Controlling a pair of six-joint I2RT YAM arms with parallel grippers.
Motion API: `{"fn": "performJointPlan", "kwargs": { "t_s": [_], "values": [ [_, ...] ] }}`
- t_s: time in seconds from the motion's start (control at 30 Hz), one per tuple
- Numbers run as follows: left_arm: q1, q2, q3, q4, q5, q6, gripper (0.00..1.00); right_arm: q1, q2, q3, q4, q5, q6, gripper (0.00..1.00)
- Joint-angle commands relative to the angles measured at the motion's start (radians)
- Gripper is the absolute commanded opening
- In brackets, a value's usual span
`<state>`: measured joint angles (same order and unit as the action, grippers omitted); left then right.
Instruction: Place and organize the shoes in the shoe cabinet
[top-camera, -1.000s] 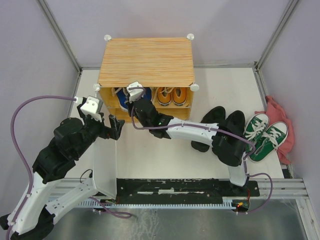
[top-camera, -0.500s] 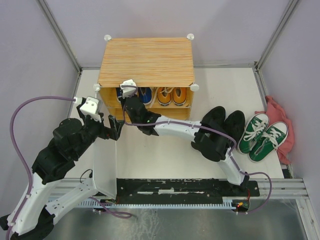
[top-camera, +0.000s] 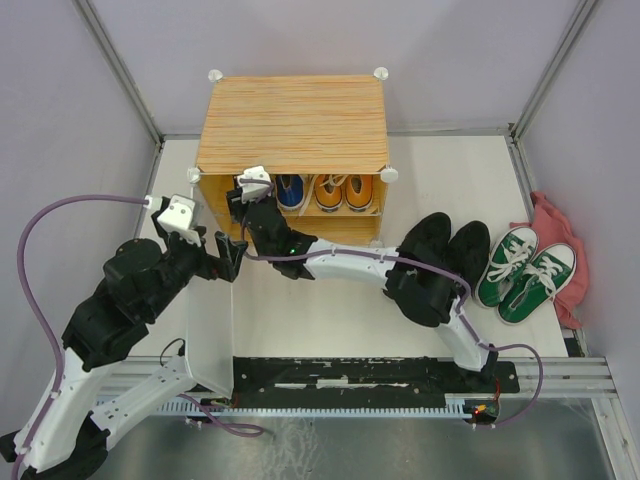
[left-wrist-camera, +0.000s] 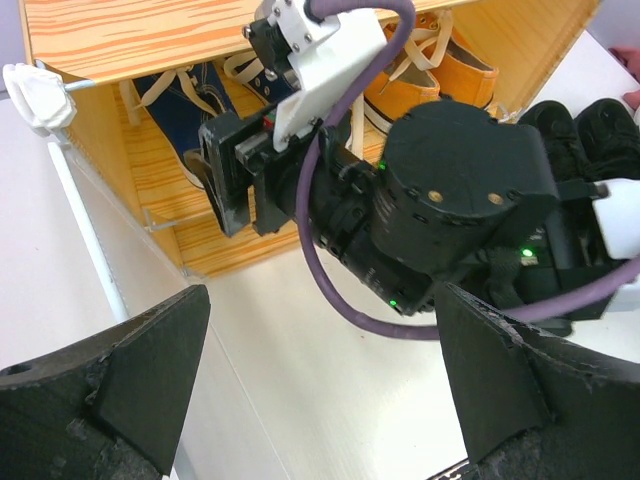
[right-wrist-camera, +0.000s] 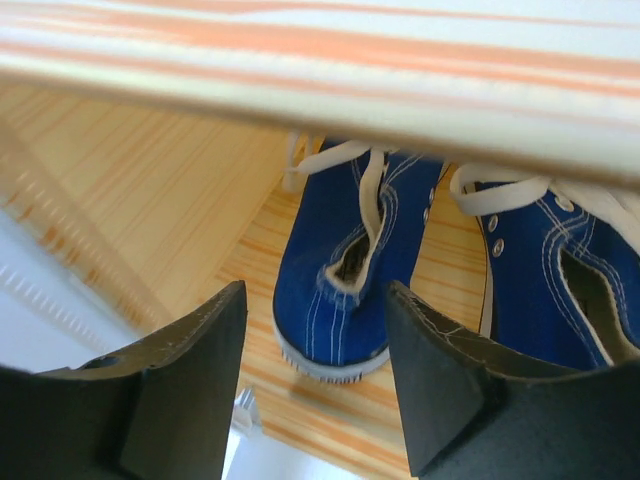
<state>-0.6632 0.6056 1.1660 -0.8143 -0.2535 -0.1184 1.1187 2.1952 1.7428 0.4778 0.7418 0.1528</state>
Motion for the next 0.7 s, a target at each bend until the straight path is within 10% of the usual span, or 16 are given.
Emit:
{"fn": "performJointPlan", "kwargs": {
  "t_s": [0.0,0.2,0.67],
  "values": [
    [0.002,-0.008,-0.005,0.023,-0.008,0.007,0.99,0.048,-0.147,-0.071,0.065,0.007,-0.069,0.66],
    [0.002,-0.015,0.003,0.024,-0.006,-0.007,0.99,0.101,-0.365,-0.258,-0.151,0.071,0.0,0.73],
    [0.002,-0.043,0.012,0.026,0.003,-0.027,0.99,0.128,-0.876,-0.58,-1.362,0.236,0.705,0.72]
  ]
}}
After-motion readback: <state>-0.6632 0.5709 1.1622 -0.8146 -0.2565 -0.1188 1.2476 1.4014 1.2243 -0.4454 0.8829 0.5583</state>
